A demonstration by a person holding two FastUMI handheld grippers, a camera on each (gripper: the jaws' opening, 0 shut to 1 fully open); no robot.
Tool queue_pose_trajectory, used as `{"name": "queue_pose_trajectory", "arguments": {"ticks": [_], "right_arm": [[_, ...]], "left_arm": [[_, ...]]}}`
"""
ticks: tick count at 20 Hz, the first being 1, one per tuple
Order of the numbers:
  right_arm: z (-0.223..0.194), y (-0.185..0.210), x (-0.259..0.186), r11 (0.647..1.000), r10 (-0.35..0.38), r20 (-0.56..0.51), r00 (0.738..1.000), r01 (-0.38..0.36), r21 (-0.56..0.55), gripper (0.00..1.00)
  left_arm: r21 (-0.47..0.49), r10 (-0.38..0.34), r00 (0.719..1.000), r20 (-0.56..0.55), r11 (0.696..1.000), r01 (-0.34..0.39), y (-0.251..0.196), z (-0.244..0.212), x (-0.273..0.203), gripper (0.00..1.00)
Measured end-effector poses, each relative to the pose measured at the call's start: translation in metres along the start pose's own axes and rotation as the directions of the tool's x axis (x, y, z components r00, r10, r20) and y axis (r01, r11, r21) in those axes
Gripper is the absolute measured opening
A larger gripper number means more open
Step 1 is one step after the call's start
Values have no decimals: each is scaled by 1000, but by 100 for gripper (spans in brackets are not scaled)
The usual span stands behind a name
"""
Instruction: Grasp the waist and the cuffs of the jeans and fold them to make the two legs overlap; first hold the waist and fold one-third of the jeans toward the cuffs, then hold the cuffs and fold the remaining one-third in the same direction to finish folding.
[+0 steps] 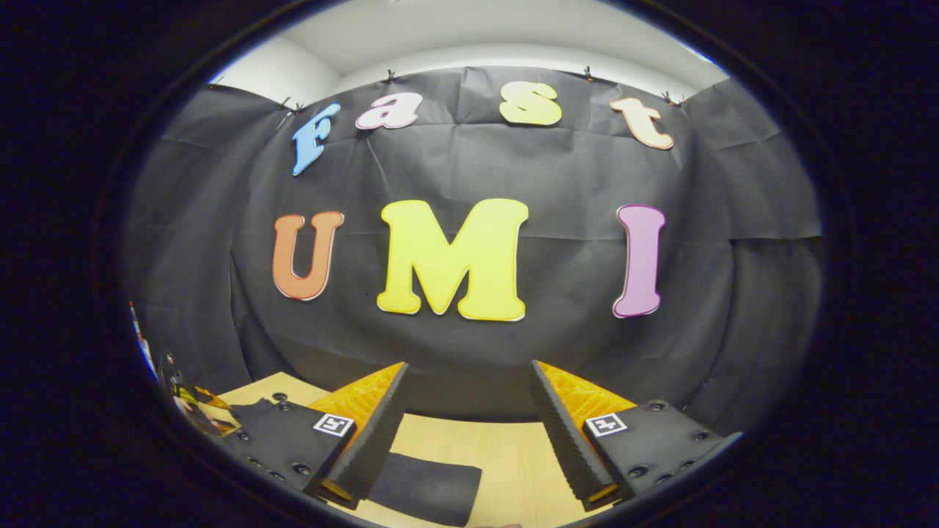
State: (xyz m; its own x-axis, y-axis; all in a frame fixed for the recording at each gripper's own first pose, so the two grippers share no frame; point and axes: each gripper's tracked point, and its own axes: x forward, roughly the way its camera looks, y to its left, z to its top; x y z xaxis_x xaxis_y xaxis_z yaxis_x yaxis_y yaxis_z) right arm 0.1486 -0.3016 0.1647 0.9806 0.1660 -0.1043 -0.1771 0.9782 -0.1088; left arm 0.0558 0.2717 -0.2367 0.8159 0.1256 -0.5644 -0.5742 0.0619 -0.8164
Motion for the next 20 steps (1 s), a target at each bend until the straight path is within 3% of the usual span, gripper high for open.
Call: {"name": "queue_pose_trajectory", "arguments": {"ticks": [5,9,10,11,14,15,18,19,20], "right_arm": [[-10,-12,2,1000,-21,-27,999,21,-7,99],[-20,-18,1,999,-29,-47,998,28,-23,99],[-21,-20,0,999,-31,-51,998,30,-31,99],[-22,-23,0,999,-35,-54,998,33,-36,98],[-24,-31,-1,998,-50,-62,997,48,-31,98],[-25,-35,-1,998,-56,-65,996,54,-31,98],[-27,-42,-5,997,-67,-73,995,64,-41,98],[-28,-44,-5,997,-68,-74,995,65,-48,98],[-28,-45,-6,996,-71,-77,995,67,-58,98]], "left_arm": [[0,-13,1000,-7,1000,13,-10,1,20,98],[-62,-40,999,-7,997,39,-23,4,38,95],[-81,-49,999,-3,995,49,-25,5,41,100],[-95,-57,998,2,994,57,-26,5,46,95],[-60,-40,999,22,997,41,-25,3,53,95],[-23,9,1000,17,1000,-8,-13,2,56,89],[21,46,999,20,999,-47,0,0,57,16],[29,45,999,22,999,-45,1,1,56,17],[28,46,999,24,999,-47,2,0,58,12]]}}
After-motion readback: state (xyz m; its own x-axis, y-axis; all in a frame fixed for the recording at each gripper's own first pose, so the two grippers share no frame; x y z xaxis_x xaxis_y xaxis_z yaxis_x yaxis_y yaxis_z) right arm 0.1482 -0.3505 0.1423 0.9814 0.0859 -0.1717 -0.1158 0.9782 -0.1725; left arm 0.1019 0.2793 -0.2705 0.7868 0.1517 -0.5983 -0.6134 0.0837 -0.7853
